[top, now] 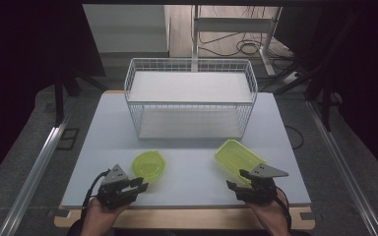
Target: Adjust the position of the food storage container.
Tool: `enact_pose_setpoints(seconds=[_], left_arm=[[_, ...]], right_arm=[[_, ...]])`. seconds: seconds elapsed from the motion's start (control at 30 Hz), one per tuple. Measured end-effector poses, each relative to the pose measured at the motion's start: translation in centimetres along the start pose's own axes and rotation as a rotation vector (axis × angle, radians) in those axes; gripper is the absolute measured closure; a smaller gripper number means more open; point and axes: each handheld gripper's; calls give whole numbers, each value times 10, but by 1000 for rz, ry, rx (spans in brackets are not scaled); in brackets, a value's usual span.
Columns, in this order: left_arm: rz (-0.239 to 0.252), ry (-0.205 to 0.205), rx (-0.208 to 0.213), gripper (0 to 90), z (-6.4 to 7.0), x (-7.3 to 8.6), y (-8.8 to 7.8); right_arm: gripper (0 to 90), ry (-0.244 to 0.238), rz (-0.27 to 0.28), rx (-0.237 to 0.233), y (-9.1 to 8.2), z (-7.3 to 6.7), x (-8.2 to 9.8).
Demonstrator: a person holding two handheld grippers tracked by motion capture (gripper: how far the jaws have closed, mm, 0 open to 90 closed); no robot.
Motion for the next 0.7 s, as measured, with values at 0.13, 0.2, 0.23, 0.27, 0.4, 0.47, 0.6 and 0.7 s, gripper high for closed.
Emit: enact_pose_setpoints(seconds=[0.13, 0.2, 0.23, 0.27, 0.4, 0.47, 0.6, 0.7], left_arm=[[2, 16, 17, 808, 7, -11, 11], [-3, 15, 27, 851, 8, -16, 17], [0, 16, 28, 867, 9, -19, 19], [0, 19, 33, 899, 8, -22, 21], [-2, 24, 31, 900, 8, -34, 30], [-2, 27, 29, 900, 8, -39, 35], [-23, 48, 13, 900, 11, -49, 51], [-37, 49, -19, 900, 10, -53, 62]], right_arm=[[350, -2, 0, -1, 0, -1, 0], [358, -5, -1, -1, 0, -1, 0], [360, -8, -2, 2, 0, -1, 0], [364, -12, 0, 3, 0, -1, 0], [369, -17, 6, 5, -1, -2, -1], [370, -18, 8, 5, -1, -2, -1], [379, -23, 5, 7, 0, -2, 0], [381, -27, 2, 9, 0, -2, 0]])
Point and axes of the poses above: each handheld gripper's, and its own axes: y roughly forward along the jaws, x roughly out of its underside, z roughly to its right, and after that the axes turned 2 degrees about -z, right-handed
